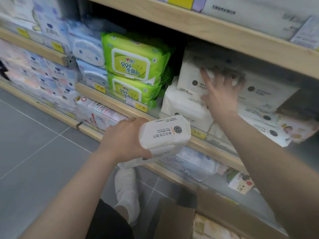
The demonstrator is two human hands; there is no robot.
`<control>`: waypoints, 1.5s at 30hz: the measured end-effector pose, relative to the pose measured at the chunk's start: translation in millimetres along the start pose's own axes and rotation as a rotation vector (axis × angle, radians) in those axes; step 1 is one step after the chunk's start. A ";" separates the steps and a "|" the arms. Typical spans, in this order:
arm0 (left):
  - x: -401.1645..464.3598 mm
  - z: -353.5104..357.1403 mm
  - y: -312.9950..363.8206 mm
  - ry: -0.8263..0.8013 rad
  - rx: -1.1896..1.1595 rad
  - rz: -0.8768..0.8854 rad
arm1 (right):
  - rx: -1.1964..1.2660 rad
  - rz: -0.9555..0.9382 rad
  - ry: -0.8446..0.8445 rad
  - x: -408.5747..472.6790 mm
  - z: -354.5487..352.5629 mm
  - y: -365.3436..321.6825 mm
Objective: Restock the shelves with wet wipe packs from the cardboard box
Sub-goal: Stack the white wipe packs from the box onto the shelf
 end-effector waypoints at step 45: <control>-48.4 34.3 117.3 -0.117 -0.463 0.382 | 1.757 0.762 -0.027 -270.8 -59.8 35.5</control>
Point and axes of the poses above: each hand's wrist, its own x-axis towards the middle knuckle, its own z-axis out of the palm, y = z × x, the point moved 1 cm from there along x, towards the middle knuckle, and after that the axes turned 12 degrees about -z, right-handed, at the moved point
